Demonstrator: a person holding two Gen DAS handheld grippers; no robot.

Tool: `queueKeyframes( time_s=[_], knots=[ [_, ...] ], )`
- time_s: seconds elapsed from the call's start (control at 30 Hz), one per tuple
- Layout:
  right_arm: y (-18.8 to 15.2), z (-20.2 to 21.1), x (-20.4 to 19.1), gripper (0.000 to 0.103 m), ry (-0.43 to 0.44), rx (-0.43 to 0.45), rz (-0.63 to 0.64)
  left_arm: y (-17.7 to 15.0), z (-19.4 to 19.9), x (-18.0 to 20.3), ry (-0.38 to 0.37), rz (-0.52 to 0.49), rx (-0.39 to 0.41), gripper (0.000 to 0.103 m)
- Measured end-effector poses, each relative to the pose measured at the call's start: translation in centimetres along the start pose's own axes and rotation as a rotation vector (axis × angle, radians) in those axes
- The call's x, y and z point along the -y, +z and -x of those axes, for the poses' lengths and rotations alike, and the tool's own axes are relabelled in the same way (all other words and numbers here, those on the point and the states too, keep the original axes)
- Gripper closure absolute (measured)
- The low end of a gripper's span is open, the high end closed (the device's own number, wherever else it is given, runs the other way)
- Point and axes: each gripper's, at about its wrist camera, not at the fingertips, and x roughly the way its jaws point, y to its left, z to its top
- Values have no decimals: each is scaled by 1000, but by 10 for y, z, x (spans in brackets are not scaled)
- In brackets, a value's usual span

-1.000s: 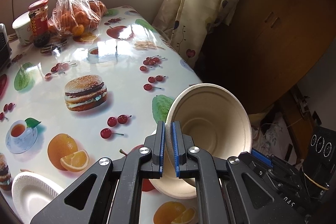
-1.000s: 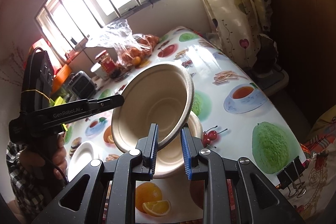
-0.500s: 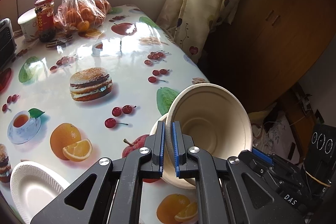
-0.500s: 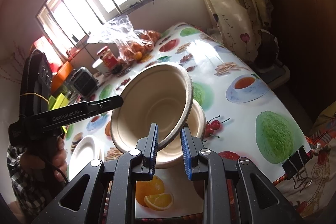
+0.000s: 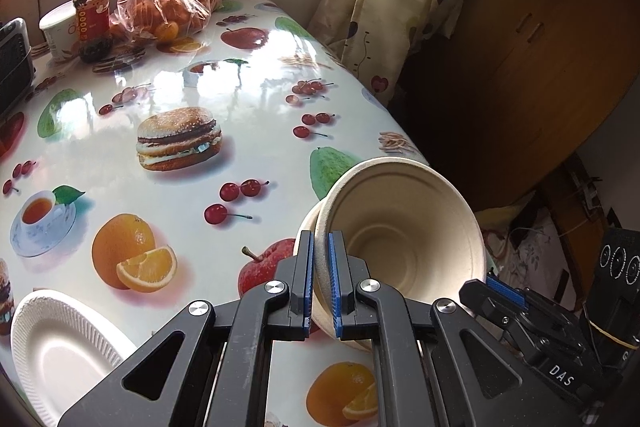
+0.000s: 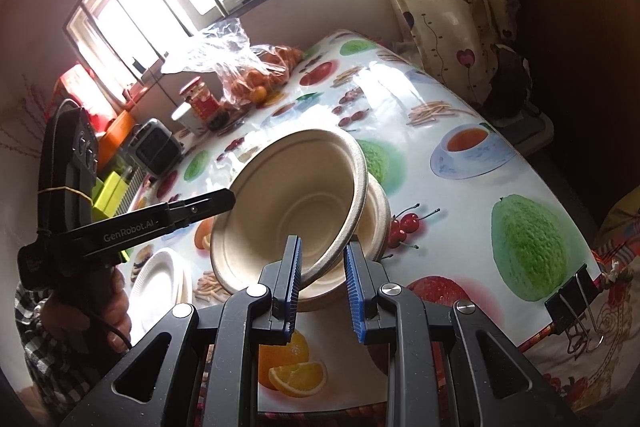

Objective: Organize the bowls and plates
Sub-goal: 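Lift the beige bowl and carry it over the nested beige bowls, then lower the held bowl into the nested bowls with the left gripper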

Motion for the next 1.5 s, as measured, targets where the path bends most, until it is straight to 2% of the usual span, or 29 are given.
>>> queueKeyframes(
  time_s=[0.57, 1.5],
  knots=[
    [-4, -14, 6, 82, -7, -35, -14, -3, -17, -6, 12, 24, -40, 96],
    [-6, -22, 5, 81, -32, -44, 4, -4, -21, -8, 20, 30, -51, 96]
  ],
)
